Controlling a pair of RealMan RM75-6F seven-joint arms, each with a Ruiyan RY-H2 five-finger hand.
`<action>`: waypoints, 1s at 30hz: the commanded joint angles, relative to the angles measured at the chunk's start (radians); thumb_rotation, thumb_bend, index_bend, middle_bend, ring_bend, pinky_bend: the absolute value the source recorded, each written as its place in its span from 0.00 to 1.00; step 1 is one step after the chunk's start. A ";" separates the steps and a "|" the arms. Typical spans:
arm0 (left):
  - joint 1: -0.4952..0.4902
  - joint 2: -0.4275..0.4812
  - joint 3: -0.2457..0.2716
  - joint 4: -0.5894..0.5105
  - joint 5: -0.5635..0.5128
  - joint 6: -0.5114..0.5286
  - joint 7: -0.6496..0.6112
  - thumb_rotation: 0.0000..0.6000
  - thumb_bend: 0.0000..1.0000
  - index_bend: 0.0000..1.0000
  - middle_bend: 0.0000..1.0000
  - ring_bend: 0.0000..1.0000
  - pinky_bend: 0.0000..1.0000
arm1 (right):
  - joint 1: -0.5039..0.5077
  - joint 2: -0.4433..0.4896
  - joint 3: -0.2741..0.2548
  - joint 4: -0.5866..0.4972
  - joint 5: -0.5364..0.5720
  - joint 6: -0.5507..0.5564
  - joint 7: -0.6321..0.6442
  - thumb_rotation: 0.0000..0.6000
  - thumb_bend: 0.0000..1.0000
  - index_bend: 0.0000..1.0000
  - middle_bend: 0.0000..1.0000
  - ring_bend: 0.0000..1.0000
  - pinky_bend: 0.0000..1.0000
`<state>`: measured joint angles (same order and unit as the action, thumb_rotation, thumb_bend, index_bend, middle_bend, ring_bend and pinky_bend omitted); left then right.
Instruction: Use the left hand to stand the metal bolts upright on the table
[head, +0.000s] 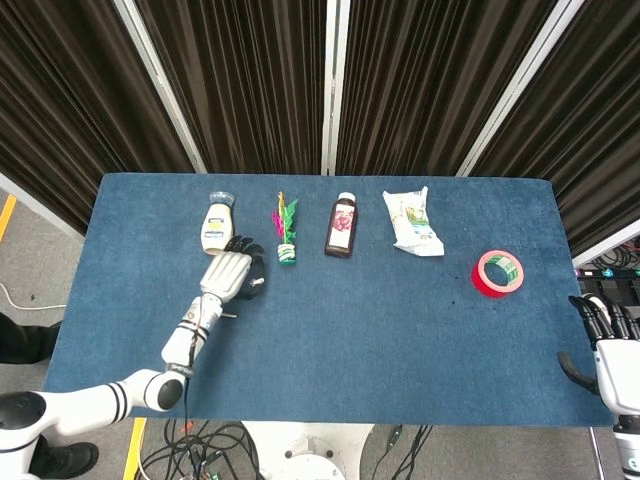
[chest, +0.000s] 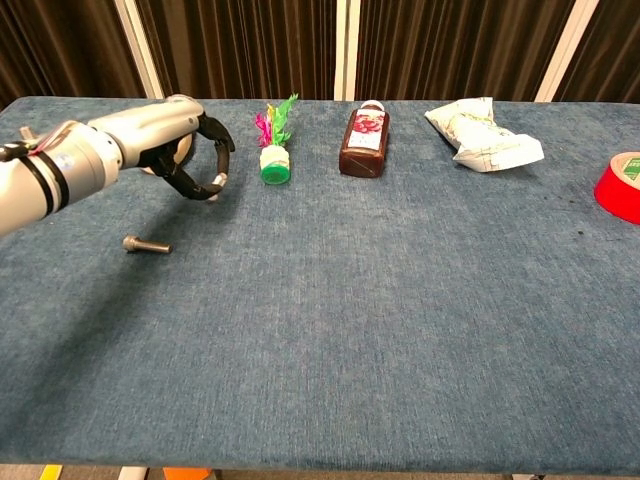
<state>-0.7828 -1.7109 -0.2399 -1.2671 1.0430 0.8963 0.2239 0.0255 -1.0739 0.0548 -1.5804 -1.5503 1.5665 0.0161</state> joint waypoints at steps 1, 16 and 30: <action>0.004 -0.027 -0.013 0.042 0.005 -0.032 -0.081 1.00 0.37 0.51 0.19 0.05 0.05 | -0.001 0.000 0.000 0.000 0.000 0.001 0.001 1.00 0.19 0.11 0.17 0.05 0.11; 0.042 -0.120 0.001 0.214 0.134 0.042 -0.317 1.00 0.36 0.48 0.17 0.03 0.03 | -0.001 0.000 0.002 0.004 0.002 -0.002 0.004 1.00 0.20 0.11 0.17 0.05 0.11; 0.044 -0.094 0.019 0.158 0.198 0.070 -0.300 1.00 0.36 0.36 0.16 0.02 0.02 | -0.002 -0.003 0.003 0.009 0.002 -0.001 0.012 1.00 0.22 0.11 0.17 0.05 0.11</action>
<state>-0.7397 -1.8125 -0.2194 -1.0988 1.2388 0.9640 -0.0790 0.0235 -1.0771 0.0581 -1.5712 -1.5485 1.5653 0.0277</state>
